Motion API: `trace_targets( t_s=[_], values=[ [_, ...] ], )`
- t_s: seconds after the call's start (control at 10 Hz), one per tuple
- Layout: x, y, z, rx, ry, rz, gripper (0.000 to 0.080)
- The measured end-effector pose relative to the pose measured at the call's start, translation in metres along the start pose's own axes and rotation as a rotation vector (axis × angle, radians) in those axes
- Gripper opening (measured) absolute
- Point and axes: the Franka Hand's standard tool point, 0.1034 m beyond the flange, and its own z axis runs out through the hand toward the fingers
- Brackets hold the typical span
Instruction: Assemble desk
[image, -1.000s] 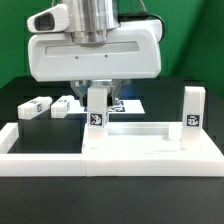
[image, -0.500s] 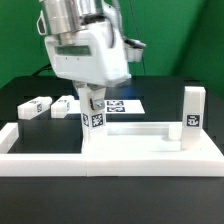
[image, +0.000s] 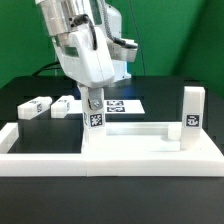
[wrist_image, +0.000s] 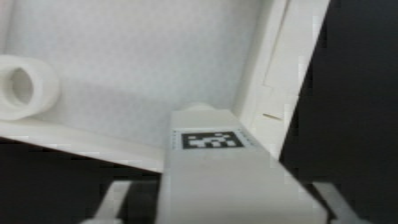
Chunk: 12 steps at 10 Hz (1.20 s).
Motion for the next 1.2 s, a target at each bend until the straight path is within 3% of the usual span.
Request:
trace_targets(
  t_s=[0.1, 0.2, 0.3, 0.6, 0.7, 1.0, 1.2],
  values=[
    [-0.004, 0.003, 0.002, -0.046, 0.013, -0.234, 0.0508],
    [-0.011, 0.002, 0.001, -0.077, 0.012, -0.369, 0.0508],
    [-0.015, 0.001, 0.001, -0.078, 0.013, -0.443, 0.0619],
    [-0.012, 0.003, 0.002, -0.085, 0.008, -0.687, 0.0648],
    [-0.009, 0.001, -0.001, -0.114, 0.037, -0.923, 0.0649],
    [-0.007, -0.004, -0.004, -0.139, 0.041, -1.422, 0.0649],
    [-0.007, -0.005, -0.003, -0.135, 0.048, -1.397, 0.0649]
  ],
)
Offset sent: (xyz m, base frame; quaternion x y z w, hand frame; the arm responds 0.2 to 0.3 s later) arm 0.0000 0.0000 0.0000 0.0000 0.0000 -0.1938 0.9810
